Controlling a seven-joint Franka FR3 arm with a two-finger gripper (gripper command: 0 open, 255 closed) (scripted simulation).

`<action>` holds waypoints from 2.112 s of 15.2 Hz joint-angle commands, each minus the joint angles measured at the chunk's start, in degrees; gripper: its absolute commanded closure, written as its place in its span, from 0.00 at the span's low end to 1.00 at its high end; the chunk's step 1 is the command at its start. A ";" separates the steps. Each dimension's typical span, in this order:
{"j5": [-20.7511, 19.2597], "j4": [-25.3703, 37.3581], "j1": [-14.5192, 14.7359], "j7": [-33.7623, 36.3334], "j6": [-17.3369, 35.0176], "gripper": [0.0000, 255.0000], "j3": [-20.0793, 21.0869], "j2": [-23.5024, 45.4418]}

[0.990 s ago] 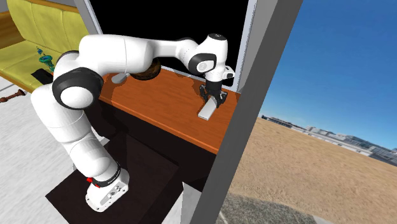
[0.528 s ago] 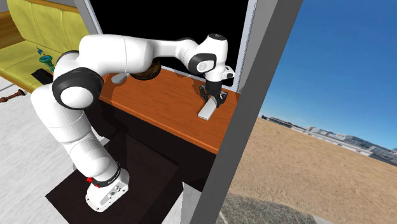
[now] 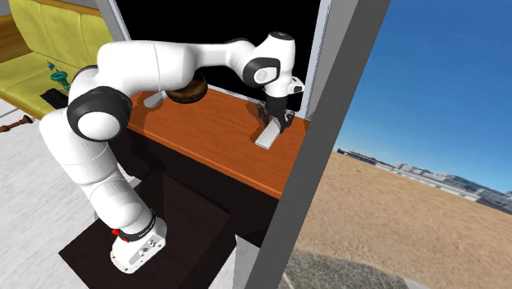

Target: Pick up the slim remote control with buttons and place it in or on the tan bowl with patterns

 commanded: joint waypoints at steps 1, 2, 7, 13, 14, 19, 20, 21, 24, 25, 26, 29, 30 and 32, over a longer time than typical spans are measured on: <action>-0.11 1.26 -0.05 -0.07 -1.55 1.00 -0.06 -0.30; -0.10 2.05 -0.06 -0.08 -2.32 1.00 -0.07 -0.29; -0.01 6.25 -0.17 -0.17 -6.26 1.00 -0.14 -0.01; 0.29 11.97 -0.42 -0.41 -11.18 1.00 -0.26 0.85; 0.36 13.01 -0.48 -0.46 -12.02 1.00 -0.28 1.06; 0.85 18.64 -0.86 -0.78 -16.39 1.00 -0.43 2.39; 0.97 19.87 -0.96 -0.85 -17.31 1.00 -0.47 2.73; 1.11 21.13 -1.07 -0.93 -18.23 1.00 -0.51 3.09; 1.58 25.18 -1.47 -1.20 -21.11 1.00 -0.64 4.34; 1.77 26.63 -1.63 -1.30 -22.11 1.00 -0.68 4.81; 1.88 27.50 -1.73 -1.36 -22.70 1.00 -0.71 5.11; 0.16 22.10 1.56 3.05 -21.35 1.00 0.97 0.79; -0.30 20.58 2.55 4.54 -21.02 1.00 1.59 -0.46; -1.08 17.89 4.40 7.51 -20.49 1.00 2.88 -2.71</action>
